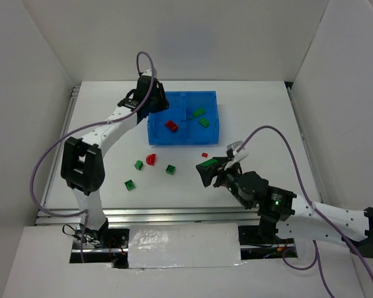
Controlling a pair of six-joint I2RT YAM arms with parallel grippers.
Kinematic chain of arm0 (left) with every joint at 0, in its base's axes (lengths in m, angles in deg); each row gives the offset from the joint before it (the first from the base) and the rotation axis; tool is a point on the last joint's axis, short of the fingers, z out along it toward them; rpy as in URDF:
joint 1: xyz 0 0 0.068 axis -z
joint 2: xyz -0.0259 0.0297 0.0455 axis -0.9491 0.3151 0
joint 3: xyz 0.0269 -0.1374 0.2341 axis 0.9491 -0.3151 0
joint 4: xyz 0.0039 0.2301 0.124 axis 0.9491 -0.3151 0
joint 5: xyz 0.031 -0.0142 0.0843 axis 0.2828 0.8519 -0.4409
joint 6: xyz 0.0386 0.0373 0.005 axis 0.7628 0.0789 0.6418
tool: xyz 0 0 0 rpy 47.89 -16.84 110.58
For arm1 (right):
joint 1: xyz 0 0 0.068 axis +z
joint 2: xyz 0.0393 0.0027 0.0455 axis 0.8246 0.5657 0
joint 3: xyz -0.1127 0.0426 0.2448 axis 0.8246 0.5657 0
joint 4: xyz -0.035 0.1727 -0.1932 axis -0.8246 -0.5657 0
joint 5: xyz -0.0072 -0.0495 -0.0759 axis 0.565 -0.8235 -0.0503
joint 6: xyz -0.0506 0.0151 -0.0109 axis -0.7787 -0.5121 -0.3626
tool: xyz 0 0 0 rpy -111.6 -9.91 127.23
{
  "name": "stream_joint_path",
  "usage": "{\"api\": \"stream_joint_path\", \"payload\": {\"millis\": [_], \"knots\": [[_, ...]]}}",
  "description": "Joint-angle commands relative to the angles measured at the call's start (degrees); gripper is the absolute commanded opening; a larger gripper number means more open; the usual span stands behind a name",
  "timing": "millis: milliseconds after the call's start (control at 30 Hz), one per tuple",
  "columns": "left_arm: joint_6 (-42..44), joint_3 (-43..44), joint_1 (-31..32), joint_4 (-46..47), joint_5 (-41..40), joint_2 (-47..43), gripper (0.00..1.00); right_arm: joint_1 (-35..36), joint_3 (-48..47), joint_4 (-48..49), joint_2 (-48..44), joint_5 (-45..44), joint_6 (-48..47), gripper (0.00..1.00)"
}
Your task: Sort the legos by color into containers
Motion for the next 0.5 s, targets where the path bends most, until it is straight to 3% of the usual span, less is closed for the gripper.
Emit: {"api": "stream_joint_path", "payload": {"millis": [0,33,67,100,200,267,400,467], "knots": [[1.5,7.7,-1.9,-0.3,0.1,4.8,0.56,-1.0,-2.6,-2.6,-1.4,-4.1,3.1,0.00],[1.4,8.7,-2.3,-0.8,0.5,6.1,0.68,-2.0,-3.1,-2.8,-1.2,-4.1,3.3,0.00],[1.3,10.4,-2.4,-1.0,0.8,7.2,0.89,-2.8,-3.3,-3.4,-0.4,-3.9,3.5,0.01],[1.1,11.3,-2.6,-1.5,1.8,8.9,0.99,-3.7,-3.8,-3.6,0.3,-3.0,3.8,0.01],[0.6,13.1,-3.1,-3.9,2.6,7.7,1.00,-13.1,-7.7,-7.3,5.8,0.0,6.5,0.06],[0.1,9.9,-3.1,-3.0,2.4,4.2,0.99,-24.9,-12.5,-9.0,12.3,9.9,8.5,0.06],[-1.5,3.8,-3.0,-5.8,3.0,-11.5,1.00,-33.4,-22.8,-9.4,27.8,16.3,7.3,0.08],[-2.8,-4.4,-2.5,-4.6,3.5,-19.0,1.00,-35.0,-31.6,-11.3,37.6,17.4,6.6,0.11]]}}
